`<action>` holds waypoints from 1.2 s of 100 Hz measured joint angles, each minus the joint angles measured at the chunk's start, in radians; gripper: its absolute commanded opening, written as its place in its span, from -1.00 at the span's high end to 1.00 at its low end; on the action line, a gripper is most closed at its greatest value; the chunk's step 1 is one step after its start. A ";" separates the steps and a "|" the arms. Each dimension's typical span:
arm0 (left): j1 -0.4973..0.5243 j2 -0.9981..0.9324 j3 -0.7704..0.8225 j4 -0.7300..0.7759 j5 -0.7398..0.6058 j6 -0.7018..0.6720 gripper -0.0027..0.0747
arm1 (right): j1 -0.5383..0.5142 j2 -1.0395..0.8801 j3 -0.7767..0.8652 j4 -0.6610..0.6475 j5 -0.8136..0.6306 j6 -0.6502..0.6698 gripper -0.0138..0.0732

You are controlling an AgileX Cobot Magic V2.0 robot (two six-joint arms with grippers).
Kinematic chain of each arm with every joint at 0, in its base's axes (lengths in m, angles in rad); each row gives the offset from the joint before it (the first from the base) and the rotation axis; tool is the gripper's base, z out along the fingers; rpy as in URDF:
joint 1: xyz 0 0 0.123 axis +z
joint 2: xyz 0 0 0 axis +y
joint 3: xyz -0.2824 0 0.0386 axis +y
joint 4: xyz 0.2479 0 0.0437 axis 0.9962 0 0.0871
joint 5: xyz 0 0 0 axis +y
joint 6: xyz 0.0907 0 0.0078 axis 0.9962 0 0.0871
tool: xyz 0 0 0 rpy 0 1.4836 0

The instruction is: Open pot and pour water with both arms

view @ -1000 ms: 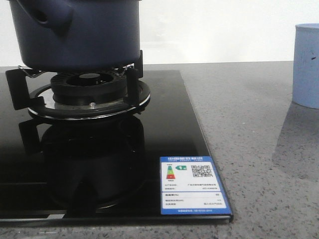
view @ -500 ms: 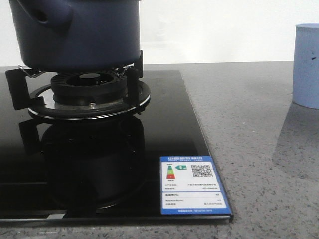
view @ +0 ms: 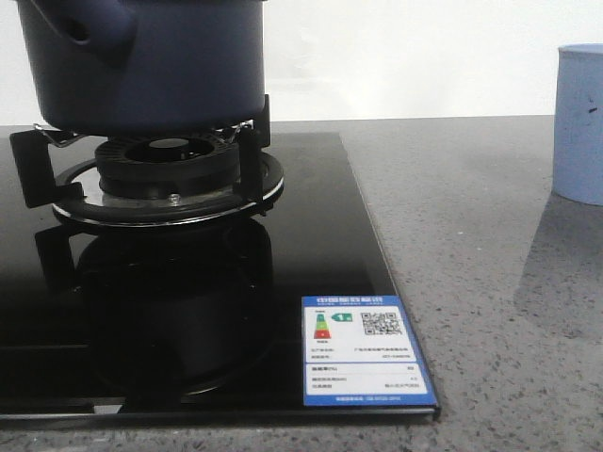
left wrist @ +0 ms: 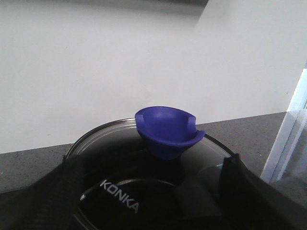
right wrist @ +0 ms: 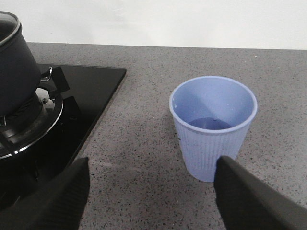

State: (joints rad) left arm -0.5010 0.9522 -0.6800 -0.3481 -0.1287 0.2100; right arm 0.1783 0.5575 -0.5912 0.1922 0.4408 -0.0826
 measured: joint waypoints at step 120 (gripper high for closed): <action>-0.013 0.391 -0.259 0.028 -0.046 0.000 -0.22 | 0.000 0.000 0.000 0.000 0.033 -0.002 -0.45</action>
State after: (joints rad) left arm -0.5140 1.3437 -0.9385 -0.3199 -0.1751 0.2100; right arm 0.1783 0.5575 -0.5912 0.1922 0.4737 -0.0843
